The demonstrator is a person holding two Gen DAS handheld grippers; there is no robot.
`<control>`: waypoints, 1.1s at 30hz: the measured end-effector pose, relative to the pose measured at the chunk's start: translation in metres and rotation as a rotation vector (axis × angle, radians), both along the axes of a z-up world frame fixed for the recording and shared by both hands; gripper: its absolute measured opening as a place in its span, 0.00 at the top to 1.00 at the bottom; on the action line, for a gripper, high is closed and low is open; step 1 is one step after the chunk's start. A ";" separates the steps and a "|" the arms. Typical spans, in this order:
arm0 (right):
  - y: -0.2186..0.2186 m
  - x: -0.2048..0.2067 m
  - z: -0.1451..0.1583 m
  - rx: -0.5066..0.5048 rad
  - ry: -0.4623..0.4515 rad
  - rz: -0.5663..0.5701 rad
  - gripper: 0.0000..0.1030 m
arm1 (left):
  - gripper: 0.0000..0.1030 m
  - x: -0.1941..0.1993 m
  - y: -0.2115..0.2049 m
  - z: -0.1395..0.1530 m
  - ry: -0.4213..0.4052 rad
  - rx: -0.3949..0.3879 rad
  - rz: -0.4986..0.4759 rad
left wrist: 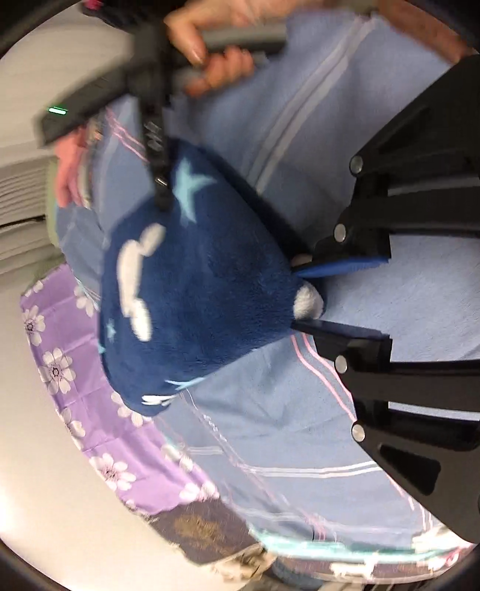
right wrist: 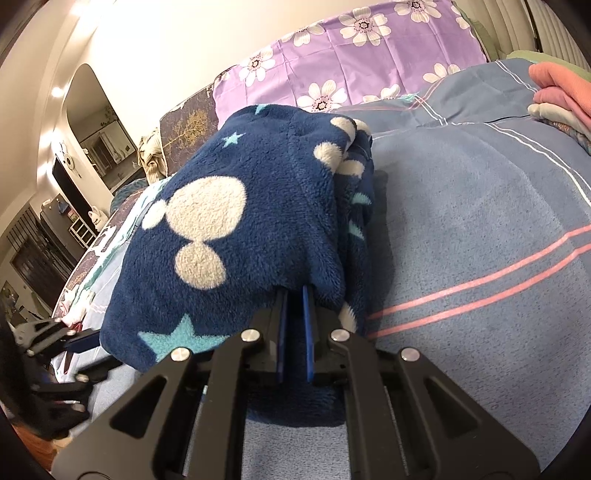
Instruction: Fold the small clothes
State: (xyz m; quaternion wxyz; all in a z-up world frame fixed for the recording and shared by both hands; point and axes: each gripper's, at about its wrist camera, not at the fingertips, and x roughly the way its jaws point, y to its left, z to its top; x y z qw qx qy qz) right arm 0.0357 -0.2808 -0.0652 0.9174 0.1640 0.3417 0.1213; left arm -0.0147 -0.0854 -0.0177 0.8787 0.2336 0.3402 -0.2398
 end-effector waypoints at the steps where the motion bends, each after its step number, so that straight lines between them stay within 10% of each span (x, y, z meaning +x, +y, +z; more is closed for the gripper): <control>1: 0.000 0.000 0.000 0.000 0.000 0.000 0.94 | 0.77 0.001 0.004 0.008 -0.002 -0.037 -0.008; 8: 0.000 0.000 -0.001 -0.010 -0.001 -0.003 0.94 | 0.77 0.052 -0.014 0.015 -0.036 -0.181 -0.008; 12: 0.002 0.000 -0.002 -0.015 -0.002 0.005 0.94 | 0.77 0.076 -0.034 -0.028 -0.015 -0.036 -0.031; 16: 0.000 0.000 -0.002 -0.003 0.001 0.001 0.94 | 0.77 0.063 -0.039 -0.007 -0.002 0.002 -0.051; 20: -0.002 0.001 -0.002 0.015 0.001 0.004 0.94 | 0.73 0.074 -0.028 0.031 -0.036 -0.117 -0.071; 26: -0.005 0.002 -0.003 0.019 0.001 0.005 0.94 | 0.72 0.159 -0.043 0.070 -0.095 -0.212 0.013; 33: -0.006 0.003 -0.001 0.036 -0.005 0.022 0.94 | 0.70 0.261 -0.072 -0.023 0.048 -0.053 0.129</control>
